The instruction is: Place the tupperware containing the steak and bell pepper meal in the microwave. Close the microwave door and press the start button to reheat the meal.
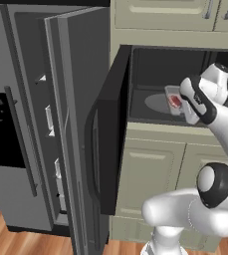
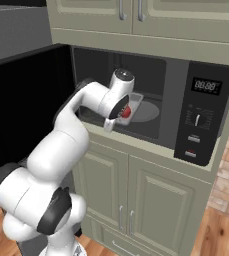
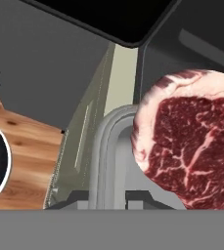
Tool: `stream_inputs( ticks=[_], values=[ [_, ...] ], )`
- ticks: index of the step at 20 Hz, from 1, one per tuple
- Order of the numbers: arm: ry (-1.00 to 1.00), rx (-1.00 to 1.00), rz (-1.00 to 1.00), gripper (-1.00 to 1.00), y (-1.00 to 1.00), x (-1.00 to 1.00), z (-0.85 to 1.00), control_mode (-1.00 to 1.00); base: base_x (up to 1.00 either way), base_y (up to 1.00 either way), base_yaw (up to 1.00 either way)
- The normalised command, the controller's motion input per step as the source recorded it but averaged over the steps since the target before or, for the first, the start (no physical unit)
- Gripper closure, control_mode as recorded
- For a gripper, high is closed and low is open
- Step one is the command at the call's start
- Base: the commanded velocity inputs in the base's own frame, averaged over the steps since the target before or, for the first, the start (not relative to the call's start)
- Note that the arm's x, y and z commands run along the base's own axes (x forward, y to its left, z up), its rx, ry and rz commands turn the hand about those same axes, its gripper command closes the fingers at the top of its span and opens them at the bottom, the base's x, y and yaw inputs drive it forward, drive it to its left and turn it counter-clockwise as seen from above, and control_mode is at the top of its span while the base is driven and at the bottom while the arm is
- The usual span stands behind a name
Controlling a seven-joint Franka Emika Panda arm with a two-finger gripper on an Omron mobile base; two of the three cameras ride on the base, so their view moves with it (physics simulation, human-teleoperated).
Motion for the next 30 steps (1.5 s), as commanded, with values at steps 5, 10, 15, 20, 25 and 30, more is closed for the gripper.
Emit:
stream_inputs(
  ticks=[5,10,15,20,25,30],
  values=[
    [0.0,0.0,0.0,1.0,-0.15,0.34,-0.33,-1.0,0.0,0.0,0.0],
    [0.01,0.0,0.0,1.0,-0.11,0.47,-0.1,-1.0,0.0,0.0,0.0],
    [0.04,0.0,0.0,1.0,-0.08,0.48,0.0,-1.0,0.0,0.0,0.0],
    [0.05,0.0,0.0,1.0,-0.06,0.44,-0.01,-1.0,0.0,0.0,0.0],
    [0.0,0.0,0.0,1.0,-0.03,0.39,-0.18,-1.0,0.0,0.0,0.0],
    [0.0,0.0,0.0,-1.0,-0.02,0.42,-0.25,-1.0,0.0,0.0,0.0]
  ],
)
